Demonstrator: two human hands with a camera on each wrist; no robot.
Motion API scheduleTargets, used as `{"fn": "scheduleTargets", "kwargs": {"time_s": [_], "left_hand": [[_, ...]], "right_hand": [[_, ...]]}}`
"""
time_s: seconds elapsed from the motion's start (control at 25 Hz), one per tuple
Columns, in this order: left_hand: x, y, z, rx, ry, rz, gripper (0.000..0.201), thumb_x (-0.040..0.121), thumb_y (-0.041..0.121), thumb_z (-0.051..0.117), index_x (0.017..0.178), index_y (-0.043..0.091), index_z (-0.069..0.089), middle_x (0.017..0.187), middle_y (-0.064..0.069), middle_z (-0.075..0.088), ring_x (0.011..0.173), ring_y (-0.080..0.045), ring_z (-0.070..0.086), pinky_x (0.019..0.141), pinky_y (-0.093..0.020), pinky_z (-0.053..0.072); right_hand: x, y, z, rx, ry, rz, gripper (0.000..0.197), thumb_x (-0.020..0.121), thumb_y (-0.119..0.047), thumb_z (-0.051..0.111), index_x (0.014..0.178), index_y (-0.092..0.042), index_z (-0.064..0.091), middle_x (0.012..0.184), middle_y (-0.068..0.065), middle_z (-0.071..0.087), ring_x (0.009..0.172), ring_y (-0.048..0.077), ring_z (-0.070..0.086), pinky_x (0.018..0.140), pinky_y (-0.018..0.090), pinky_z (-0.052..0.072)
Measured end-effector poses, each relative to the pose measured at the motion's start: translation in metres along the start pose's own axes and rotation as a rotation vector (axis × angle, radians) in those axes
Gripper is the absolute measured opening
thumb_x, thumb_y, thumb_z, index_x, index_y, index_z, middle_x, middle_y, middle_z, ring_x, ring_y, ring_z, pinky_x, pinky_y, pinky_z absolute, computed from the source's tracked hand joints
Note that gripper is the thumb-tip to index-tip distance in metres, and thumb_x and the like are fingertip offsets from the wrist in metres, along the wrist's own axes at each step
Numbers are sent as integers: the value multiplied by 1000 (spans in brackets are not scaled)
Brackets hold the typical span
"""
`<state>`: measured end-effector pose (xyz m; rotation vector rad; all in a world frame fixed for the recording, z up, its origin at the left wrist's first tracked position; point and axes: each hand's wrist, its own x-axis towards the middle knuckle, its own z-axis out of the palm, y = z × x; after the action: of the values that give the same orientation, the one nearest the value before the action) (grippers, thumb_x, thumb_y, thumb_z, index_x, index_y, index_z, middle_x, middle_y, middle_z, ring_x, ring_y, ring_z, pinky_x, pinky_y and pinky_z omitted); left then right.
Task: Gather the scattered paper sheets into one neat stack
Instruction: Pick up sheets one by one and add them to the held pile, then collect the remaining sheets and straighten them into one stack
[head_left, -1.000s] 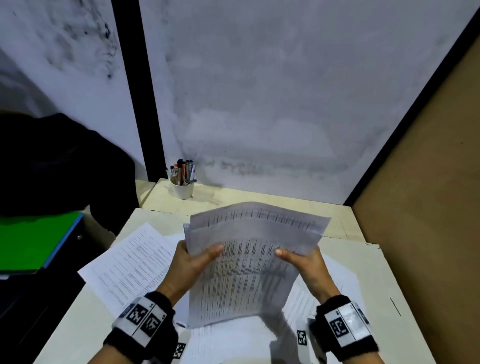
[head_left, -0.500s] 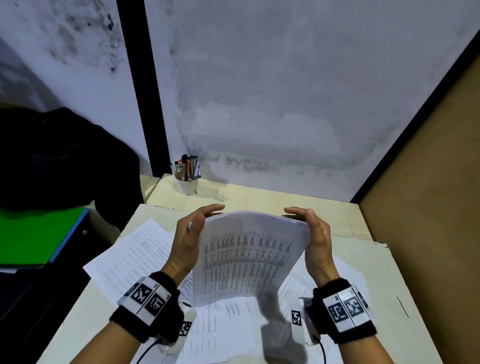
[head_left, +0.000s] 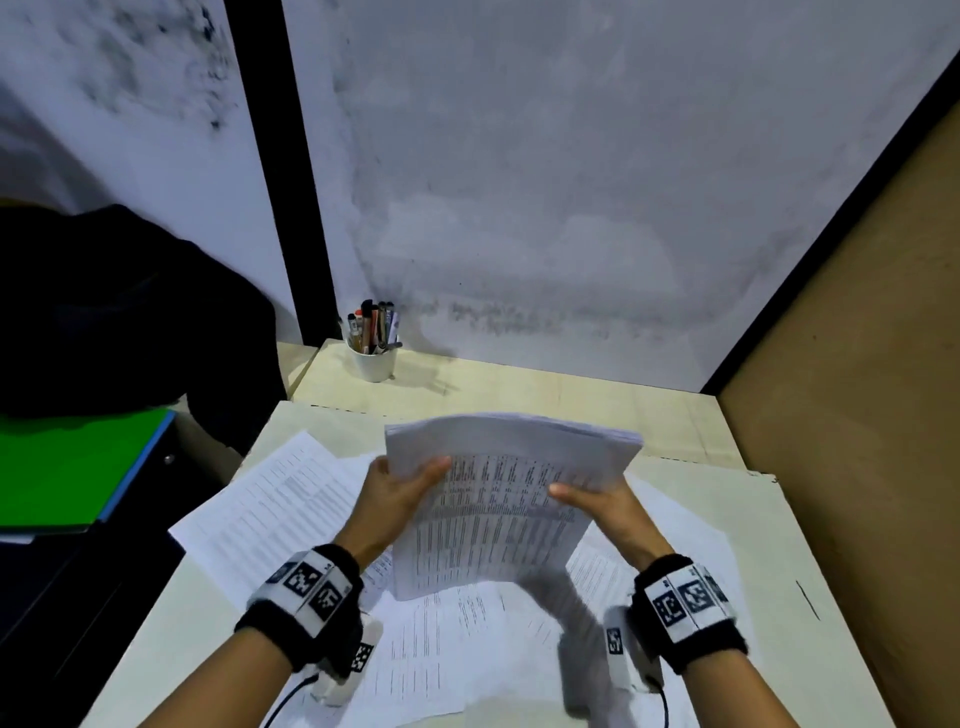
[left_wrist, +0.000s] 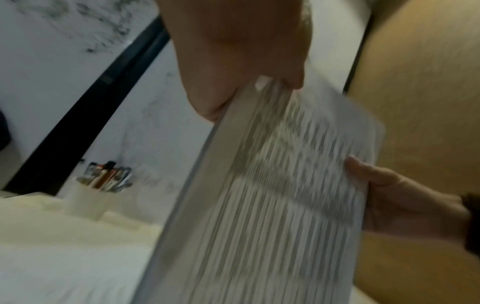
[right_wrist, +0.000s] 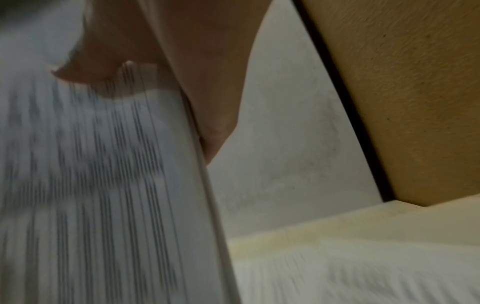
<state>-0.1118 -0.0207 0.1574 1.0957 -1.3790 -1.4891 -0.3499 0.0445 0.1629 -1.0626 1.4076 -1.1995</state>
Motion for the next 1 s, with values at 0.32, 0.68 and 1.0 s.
{"fn": "scheduleTargets", "kwargs": {"time_s": [0.32,0.68,1.0], "left_hand": [[-5,-129,-118,608,503,-443,67,81,37,65,135,7,39,137,-23,46,124,-39,46,103,-43,38],[12,-158,-180,794,613,-821,130,58,44,82,145,5,-5,154,-18,15,142,-35,11,113,-53,12],[-3,-167,-122,1009,215,-542,120,63,44,79,147,14,-2,157,-14,2,144,-34,4,117,-47,8]], "right_hand": [[0,16,8,-73,441,92,5,87,-5,60,90,-3,57,95,9,59,73,18,56,68,31,41],[12,16,11,-105,520,124,21,87,-2,58,107,3,57,101,14,56,70,16,50,51,11,46],[7,32,17,-110,561,183,10,87,-5,59,95,1,56,74,1,57,69,16,51,56,23,42]]}}
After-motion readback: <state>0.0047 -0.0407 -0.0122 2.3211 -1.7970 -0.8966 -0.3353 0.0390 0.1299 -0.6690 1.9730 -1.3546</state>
